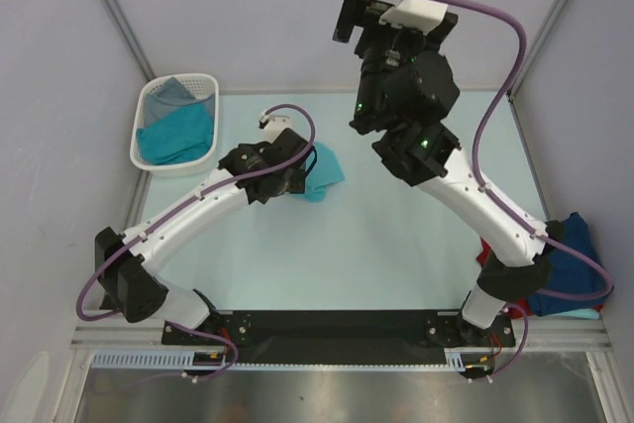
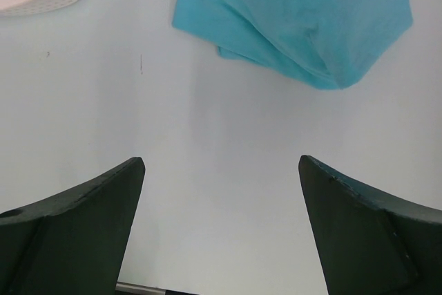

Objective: Fold and stack the t-shirts
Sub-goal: Flatten out the tshirt

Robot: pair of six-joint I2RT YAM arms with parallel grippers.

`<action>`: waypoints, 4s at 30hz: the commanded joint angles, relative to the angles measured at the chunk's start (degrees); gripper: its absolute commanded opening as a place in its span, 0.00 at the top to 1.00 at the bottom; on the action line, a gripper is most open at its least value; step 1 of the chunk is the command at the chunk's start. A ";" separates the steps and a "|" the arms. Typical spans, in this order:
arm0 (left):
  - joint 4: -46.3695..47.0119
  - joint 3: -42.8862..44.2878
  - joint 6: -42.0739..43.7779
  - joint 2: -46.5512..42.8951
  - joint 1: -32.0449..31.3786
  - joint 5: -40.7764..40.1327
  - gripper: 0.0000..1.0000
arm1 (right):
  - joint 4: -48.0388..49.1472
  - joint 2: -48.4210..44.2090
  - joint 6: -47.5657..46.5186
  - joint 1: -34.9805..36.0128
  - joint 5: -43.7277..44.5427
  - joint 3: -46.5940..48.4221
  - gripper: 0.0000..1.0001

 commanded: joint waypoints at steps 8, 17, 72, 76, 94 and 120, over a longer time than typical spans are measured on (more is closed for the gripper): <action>-1.76 0.98 -3.40 -1.42 -0.42 -4.50 0.01 | -62.38 8.91 51.24 -22.43 -47.43 8.99 0.23; -0.01 1.86 -3.49 0.78 2.38 -5.21 0.01 | -54.06 0.13 49.05 -22.70 -35.14 -15.01 0.21; 14.76 -1.65 2.14 10.72 19.01 14.22 0.05 | -53.44 9.61 50.89 -23.59 -52.53 -31.20 0.09; 13.88 -2.09 1.26 10.01 17.25 13.25 0.05 | -53.87 11.98 51.07 -22.53 -52.61 -29.09 0.11; 11.95 -5.34 0.47 6.85 16.63 11.93 0.05 | -52.55 19.46 52.38 -21.21 -56.21 -24.60 0.33; 11.77 -8.77 -0.24 4.47 16.63 12.11 0.05 | -51.06 19.98 52.21 -12.86 -58.24 -23.55 0.30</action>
